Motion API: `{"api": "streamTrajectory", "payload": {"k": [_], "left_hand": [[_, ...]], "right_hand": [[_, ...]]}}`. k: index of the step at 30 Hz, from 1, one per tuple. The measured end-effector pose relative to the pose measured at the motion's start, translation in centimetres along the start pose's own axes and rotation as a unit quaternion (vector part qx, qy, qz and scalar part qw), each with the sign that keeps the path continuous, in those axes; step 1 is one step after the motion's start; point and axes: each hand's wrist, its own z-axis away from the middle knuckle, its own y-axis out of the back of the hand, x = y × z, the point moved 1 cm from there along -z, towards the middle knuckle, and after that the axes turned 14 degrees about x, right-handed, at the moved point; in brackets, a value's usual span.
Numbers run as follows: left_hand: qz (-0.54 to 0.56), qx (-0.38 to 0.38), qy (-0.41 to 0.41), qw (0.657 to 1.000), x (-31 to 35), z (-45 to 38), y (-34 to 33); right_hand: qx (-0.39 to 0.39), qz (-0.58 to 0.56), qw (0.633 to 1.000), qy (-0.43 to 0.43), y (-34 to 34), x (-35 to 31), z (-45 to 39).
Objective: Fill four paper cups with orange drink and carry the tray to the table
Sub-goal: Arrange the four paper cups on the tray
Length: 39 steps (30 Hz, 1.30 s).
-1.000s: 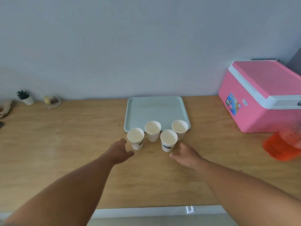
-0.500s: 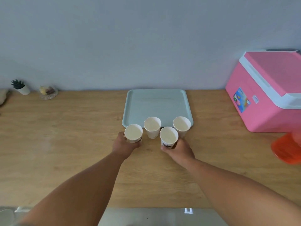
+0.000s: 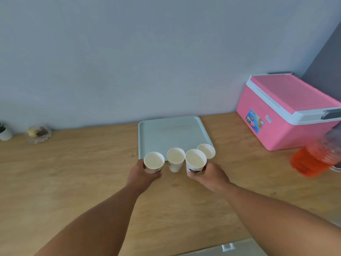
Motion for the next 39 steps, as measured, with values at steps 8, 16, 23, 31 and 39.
{"api": "streamTrajectory", "payload": {"k": [8, 16, 23, 31, 39], "left_hand": [[0.002, 0.011, -0.061, 0.998, 4.3, -2.6, 2.7], [0.007, 0.010, -0.078, 0.997, 7.7, -5.0, 2.7], [-0.003, 0.036, -0.061, 0.997, 9.2, -7.4, 1.0], [-0.011, 0.053, -0.025, 0.998, 10.7, -10.5, -2.5], [-0.019, 0.063, 0.007, 0.998, 11.5, -13.2, -6.7]], "right_hand": [[0.069, 0.014, 0.997, 0.013, 3.8, -4.4, 0.2], [0.076, 0.034, 0.996, 0.039, 5.5, -7.3, -3.4], [0.049, 0.032, 0.996, 0.071, 5.6, -8.1, -9.1], [-0.005, 0.028, 0.996, 0.085, 3.8, -6.8, -16.9], [-0.056, 0.013, 0.995, 0.075, 0.7, -4.5, -23.4]]}}
